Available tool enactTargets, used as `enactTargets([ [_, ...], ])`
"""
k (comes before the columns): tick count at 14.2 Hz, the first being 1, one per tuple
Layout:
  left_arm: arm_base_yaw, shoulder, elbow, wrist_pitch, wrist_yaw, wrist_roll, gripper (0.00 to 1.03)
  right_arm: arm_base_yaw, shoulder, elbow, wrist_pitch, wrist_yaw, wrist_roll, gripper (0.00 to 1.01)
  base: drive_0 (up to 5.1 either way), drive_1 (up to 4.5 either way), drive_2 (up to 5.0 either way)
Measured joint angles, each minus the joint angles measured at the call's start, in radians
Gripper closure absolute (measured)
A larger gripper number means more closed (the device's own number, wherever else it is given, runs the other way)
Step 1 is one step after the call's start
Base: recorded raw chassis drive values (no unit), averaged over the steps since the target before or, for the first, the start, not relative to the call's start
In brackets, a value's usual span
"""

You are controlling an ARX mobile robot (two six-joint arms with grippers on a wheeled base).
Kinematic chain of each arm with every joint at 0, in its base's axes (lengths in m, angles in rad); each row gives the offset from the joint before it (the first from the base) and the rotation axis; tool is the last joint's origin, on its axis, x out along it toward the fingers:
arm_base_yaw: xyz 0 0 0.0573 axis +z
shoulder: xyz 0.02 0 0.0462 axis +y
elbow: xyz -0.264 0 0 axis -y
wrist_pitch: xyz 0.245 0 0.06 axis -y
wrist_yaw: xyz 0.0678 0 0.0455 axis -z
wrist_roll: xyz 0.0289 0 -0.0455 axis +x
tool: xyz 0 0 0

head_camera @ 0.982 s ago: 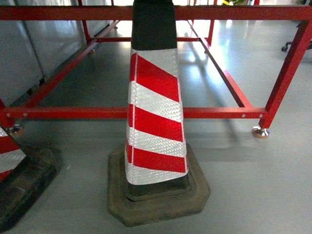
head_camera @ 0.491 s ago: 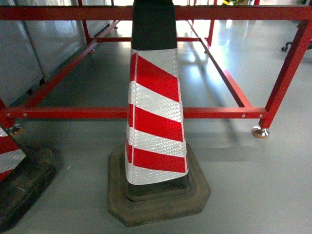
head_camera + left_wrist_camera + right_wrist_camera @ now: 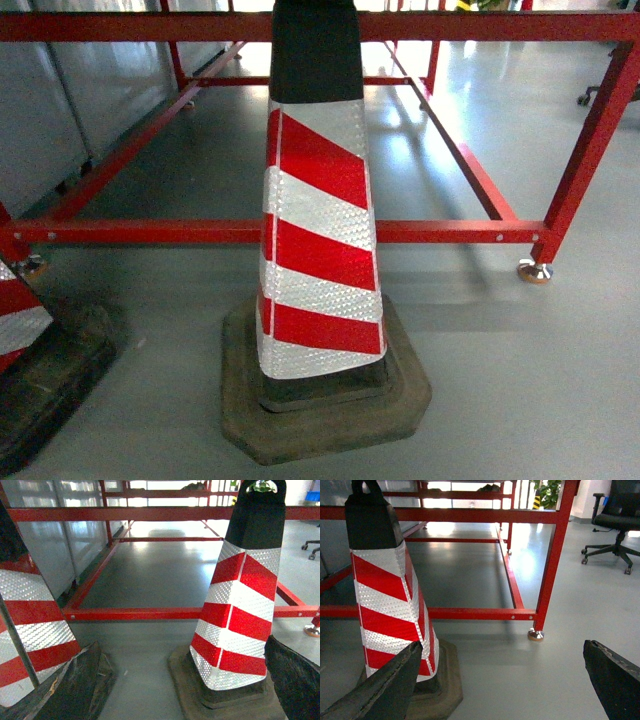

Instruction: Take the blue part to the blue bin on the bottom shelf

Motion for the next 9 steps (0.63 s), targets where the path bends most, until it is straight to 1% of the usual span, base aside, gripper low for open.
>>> enactTargets([
  [9,0.000,0.000,0.000,0.000,-0.001,0.000,0.05,0.000,0.000,0.000,0.000,-0.002,0.003,0.03,0.0,0.00,0.0],
])
